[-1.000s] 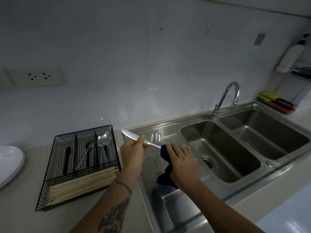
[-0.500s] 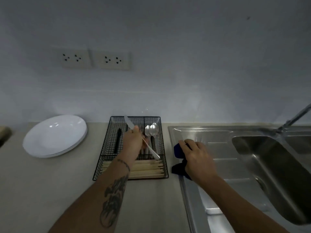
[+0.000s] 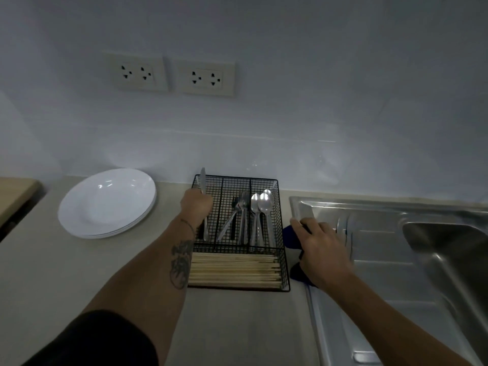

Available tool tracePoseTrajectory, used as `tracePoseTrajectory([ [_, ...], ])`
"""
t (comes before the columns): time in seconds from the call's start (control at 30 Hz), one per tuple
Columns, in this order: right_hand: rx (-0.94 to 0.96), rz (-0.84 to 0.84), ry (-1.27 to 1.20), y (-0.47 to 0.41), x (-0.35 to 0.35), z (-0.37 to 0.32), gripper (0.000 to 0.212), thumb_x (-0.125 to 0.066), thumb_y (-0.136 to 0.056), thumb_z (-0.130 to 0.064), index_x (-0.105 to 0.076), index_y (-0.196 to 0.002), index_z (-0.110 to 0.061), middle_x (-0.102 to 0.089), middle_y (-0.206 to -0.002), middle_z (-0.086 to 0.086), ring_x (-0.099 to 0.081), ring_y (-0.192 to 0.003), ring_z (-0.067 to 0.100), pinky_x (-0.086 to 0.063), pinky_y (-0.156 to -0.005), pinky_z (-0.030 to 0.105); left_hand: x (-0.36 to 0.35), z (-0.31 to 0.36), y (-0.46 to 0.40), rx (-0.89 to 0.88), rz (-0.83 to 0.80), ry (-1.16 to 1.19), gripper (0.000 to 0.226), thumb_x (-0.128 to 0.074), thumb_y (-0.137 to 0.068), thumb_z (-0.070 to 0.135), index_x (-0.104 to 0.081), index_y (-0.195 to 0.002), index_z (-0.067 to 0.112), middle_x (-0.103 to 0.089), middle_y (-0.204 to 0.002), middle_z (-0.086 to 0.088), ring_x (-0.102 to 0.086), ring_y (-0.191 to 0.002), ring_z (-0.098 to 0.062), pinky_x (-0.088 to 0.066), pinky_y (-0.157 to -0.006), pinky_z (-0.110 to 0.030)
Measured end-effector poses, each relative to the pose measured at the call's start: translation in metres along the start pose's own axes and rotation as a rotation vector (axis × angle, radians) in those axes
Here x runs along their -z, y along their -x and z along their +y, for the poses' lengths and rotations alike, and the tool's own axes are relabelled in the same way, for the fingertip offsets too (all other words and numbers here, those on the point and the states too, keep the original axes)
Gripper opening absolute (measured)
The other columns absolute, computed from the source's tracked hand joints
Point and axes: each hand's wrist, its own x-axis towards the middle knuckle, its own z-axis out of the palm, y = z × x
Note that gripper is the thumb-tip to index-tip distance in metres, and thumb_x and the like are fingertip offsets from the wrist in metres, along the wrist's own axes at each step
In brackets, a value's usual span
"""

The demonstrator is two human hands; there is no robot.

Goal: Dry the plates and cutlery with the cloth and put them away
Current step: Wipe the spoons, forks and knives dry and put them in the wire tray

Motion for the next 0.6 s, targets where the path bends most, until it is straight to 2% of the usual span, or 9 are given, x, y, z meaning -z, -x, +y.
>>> tracePoseTrajectory([
  [0.07, 0.003, -0.034, -0.023, 0.001, -0.005, 0.005, 0.085, -0.083, -0.045, -0.008, -0.059, -0.126, -0.008, -0.063, -0.111, 0.012, -0.061, -0.087, 0.036, -0.054, -0.073, 0.043, -0.001, -0.001, 0.016, -0.039, -0.013, -0.137, 0.016, -0.057, -0.088, 0.014, -0.063, -0.088, -0.001, -0.065, -0.08, -0.011, -0.062, -0.066, -0.022, -0.052, -0.054, -0.028],
  [0.1, 0.0, -0.05, -0.035, 0.001, -0.007, 0.008, 0.084, -0.083, -0.047, -0.01, -0.058, -0.127, -0.008, -0.062, -0.112, 0.012, -0.06, -0.089, 0.036, -0.053, -0.074, 0.044, -0.002, -0.002, 0.023, -0.049, -0.02, -0.211, 0.014, -0.055, -0.09, 0.012, -0.061, -0.085, 0.0, -0.061, -0.077, -0.009, -0.055, -0.061, -0.018, -0.044, -0.051, -0.024],
  [0.17, -0.018, -0.063, -0.05, 0.001, -0.009, 0.013, 0.081, -0.081, -0.051, -0.011, -0.057, -0.127, -0.01, -0.061, -0.113, 0.011, -0.059, -0.089, 0.035, -0.053, -0.074, 0.044, -0.007, -0.008, 0.026, -0.073, -0.004, -0.315, 0.01, -0.056, -0.089, 0.007, -0.058, -0.082, 0.001, -0.057, -0.075, -0.009, -0.047, -0.057, -0.014, -0.039, -0.052, -0.023],
  [0.27, -0.046, -0.053, -0.06, 0.001, -0.008, 0.022, 0.075, -0.081, -0.052, -0.011, -0.058, -0.123, -0.011, -0.061, -0.111, 0.01, -0.059, -0.087, 0.033, -0.052, -0.072, 0.043, -0.011, -0.008, 0.032, -0.129, 0.023, -0.402, 0.007, -0.059, -0.087, 0.006, -0.06, -0.082, 0.0, -0.06, -0.081, -0.012, -0.051, -0.062, -0.019, -0.04, -0.051, -0.024],
  [0.37, -0.066, -0.047, -0.1, 0.006, -0.008, 0.036, 0.072, -0.078, -0.054, -0.007, -0.058, -0.124, -0.01, -0.059, -0.113, 0.011, -0.058, -0.088, 0.033, -0.053, -0.075, 0.044, -0.012, -0.002, 0.043, -0.173, 0.049, -0.461, 0.011, -0.061, -0.082, 0.014, -0.058, -0.078, 0.003, -0.067, -0.088, -0.015, -0.06, -0.073, -0.027, -0.053, -0.062, -0.031],
  [0.4, -0.08, -0.043, -0.117, 0.01, -0.008, 0.041, 0.073, -0.077, -0.056, -0.006, -0.057, -0.125, -0.01, -0.059, -0.114, 0.011, -0.058, -0.09, 0.033, -0.054, -0.076, 0.045, -0.015, 0.001, 0.049, -0.204, 0.099, -0.482, 0.013, -0.061, -0.08, 0.018, -0.061, -0.083, 0.005, -0.069, -0.092, -0.014, -0.063, -0.079, -0.029, -0.056, -0.072, -0.037],
  [0.47, -0.118, -0.026, -0.152, 0.02, -0.008, 0.053, 0.073, -0.077, -0.057, -0.004, -0.057, -0.127, -0.01, -0.059, -0.115, 0.01, -0.058, -0.092, 0.034, -0.054, -0.077, 0.044, -0.028, 0.008, 0.067, -0.379, 0.221, -0.504, 0.03, -0.062, -0.076, 0.018, -0.067, -0.104, 0.011, -0.069, -0.105, -0.007, -0.063, -0.097, -0.03, -0.052, -0.09, -0.047],
  [0.53, -0.156, -0.027, -0.172, 0.035, -0.007, 0.067, 0.074, -0.076, -0.058, -0.002, -0.056, -0.129, -0.01, -0.059, -0.118, 0.01, -0.058, -0.096, 0.034, -0.054, -0.078, 0.043, -0.055, 0.016, 0.094, -0.601, 0.238, -0.442, 0.035, -0.061, -0.077, 0.01, -0.067, -0.111, 0.016, -0.066, -0.106, -0.001, -0.061, -0.1, -0.024, -0.05, -0.091, -0.049],
  [0.6, -0.199, -0.04, -0.179, 0.052, -0.005, 0.081, 0.074, -0.074, -0.062, -0.002, -0.053, -0.133, -0.012, -0.057, -0.123, 0.011, -0.056, -0.101, 0.034, -0.053, -0.082, 0.044, -0.091, 0.023, 0.125, -0.727, 0.089, -0.351, 0.029, -0.057, -0.083, 0.007, -0.067, -0.107, 0.017, -0.064, -0.102, 0.002, -0.061, -0.094, -0.018, -0.055, -0.084, -0.044],
])
